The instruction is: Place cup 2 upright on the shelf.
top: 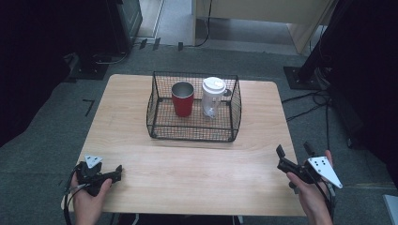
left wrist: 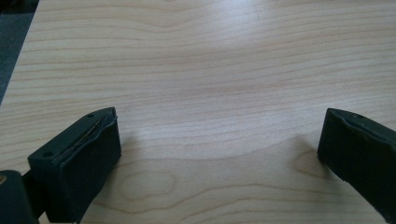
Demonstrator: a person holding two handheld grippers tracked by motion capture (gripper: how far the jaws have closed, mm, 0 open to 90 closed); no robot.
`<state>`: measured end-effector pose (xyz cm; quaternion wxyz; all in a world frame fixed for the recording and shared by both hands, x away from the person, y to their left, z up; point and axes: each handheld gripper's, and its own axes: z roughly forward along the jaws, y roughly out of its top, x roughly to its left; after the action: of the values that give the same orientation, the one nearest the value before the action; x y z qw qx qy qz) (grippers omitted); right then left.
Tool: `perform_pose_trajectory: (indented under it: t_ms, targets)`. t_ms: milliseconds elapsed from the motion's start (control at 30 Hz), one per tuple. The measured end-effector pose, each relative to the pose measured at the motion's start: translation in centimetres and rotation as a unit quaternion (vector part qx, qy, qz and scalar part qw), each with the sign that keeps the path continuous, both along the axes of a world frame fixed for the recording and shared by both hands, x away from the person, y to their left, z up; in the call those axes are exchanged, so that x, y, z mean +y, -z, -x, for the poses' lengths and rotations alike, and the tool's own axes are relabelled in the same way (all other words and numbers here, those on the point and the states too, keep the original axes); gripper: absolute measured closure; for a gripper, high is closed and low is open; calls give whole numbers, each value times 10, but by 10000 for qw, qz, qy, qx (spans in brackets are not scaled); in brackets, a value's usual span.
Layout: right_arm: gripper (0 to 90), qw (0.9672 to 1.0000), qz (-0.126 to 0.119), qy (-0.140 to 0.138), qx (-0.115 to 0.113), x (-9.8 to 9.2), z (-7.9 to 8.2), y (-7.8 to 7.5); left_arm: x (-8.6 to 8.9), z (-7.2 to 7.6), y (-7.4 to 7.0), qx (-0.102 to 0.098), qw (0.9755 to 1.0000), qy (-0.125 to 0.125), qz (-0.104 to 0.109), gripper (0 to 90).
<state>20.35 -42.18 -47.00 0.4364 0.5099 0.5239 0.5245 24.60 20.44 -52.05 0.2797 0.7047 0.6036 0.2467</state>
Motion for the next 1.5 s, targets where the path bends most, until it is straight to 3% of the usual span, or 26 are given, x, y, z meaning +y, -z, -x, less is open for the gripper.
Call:
perform_pose_trajectory:
  t_ms: [300,533,733,833,900,1000,1133,1200,1300,1367,1400,1500]
  targets:
    - [2,9994,29,79,334,-10,15,26,-9,1,0,7,10000,-22,-2,0]
    - [2,9984,127,46,557,-17,22,37,-9,1,0,4,10000,-24,-3,0]
    - [2,9947,281,-108,978,-19,23,45,-9,1,0,6,10000,-22,-3,0]
    - [2,9912,425,-164,1239,-18,21,51,-9,2,0,9,10000,-18,-5,0]
    - [2,9902,458,-203,1302,-18,19,51,-9,2,0,9,10000,-18,-6,0]
    - [2,9859,591,-284,1536,-16,14,51,-9,1,0,6,10000,-22,-2,0]
    - [10,9744,856,-427,2035,-11,4,52,-9,2,0,5,10000,-22,-2,0]
    - [10,9656,966,-533,2354,-7,0,53,-9,2,0,9,10000,-19,-4,0]
    - [10,9491,970,-612,2935,-4,-8,56,-9,2,0,6,10000,-21,-2,0]
    - [11,9422,1027,-610,3130,-2,-12,57,-9,1,0,4,10000,-21,0,0]
    - [11,9401,1041,-611,3187,-2,-13,58,-9,2,0,6,10000,-21,-3,0]
    - [11,9396,962,-607,3227,-2,-15,58,-9,2,0,6,10000,-20,-3,0]
